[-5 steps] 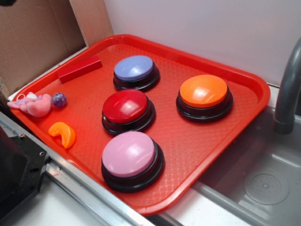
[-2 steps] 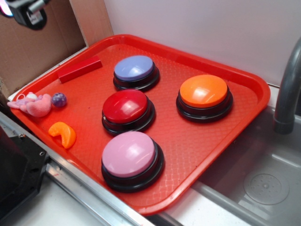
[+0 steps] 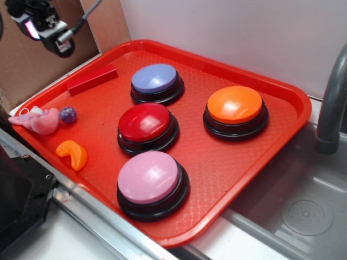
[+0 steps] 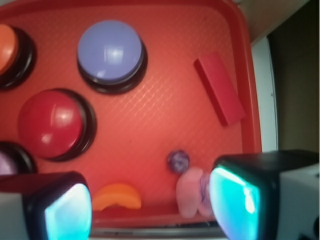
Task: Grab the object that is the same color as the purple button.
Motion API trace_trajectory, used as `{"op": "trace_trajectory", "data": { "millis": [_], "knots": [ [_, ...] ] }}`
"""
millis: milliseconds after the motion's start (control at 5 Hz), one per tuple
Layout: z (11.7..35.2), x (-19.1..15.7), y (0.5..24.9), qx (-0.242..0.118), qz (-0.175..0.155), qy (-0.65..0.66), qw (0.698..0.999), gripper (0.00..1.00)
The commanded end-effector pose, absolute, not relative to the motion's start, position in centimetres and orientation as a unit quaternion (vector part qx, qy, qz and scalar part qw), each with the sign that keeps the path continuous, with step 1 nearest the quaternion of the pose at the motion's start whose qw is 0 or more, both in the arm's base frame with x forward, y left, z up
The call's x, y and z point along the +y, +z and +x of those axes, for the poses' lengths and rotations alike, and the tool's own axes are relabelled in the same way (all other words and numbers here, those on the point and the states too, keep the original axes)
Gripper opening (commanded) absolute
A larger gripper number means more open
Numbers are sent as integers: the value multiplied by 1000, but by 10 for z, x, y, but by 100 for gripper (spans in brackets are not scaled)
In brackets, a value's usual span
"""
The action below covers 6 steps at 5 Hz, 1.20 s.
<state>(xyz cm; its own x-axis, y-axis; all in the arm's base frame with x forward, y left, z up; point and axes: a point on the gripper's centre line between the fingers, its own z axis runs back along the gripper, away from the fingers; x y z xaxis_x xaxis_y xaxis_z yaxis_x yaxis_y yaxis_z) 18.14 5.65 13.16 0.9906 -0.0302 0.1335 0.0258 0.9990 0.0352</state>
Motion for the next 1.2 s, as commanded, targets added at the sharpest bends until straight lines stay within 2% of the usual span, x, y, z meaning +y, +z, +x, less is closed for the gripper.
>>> {"op": "trace_trajectory", "data": {
  "millis": [0,200,400,600,800,1000],
  "knots": [
    [198,79,96,-61,40,-15,997,100],
    [201,86,70,-48,35,-27,998,100],
    [197,92,52,-28,73,-32,996,100],
    [191,103,29,-4,31,-40,999,100],
    [184,103,21,-4,34,-47,998,100],
    [175,108,3,18,27,-43,999,100]
  ]
}}
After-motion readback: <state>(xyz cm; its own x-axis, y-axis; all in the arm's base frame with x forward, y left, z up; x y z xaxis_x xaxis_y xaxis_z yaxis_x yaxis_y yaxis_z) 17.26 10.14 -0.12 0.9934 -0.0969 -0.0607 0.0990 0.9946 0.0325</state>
